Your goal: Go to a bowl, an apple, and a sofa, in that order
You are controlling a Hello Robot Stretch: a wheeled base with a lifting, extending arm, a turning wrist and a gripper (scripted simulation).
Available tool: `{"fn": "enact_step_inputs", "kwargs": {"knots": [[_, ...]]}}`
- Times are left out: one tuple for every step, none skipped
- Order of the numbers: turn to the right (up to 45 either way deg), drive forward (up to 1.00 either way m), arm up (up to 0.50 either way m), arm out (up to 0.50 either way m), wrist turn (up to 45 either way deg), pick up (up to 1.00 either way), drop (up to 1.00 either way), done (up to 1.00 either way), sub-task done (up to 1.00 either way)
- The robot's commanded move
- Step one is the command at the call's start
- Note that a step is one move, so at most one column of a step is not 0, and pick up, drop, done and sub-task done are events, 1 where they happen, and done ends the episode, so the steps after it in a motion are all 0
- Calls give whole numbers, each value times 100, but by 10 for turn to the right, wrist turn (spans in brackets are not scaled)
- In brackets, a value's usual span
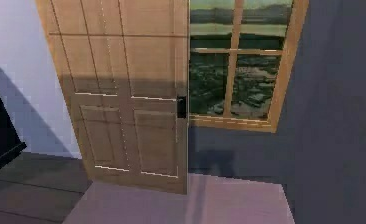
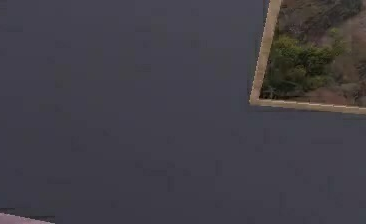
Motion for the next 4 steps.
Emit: {"fn": "enact_step_inputs", "kwargs": {"knots": [[-450,0,0,0,0,0,0,0,0],[-360,0,0,0,0,0,0,0,0],[0,100,0,0,0,0,0,0,0],[-30,0,0,0,0,0,0,0,0]]}}
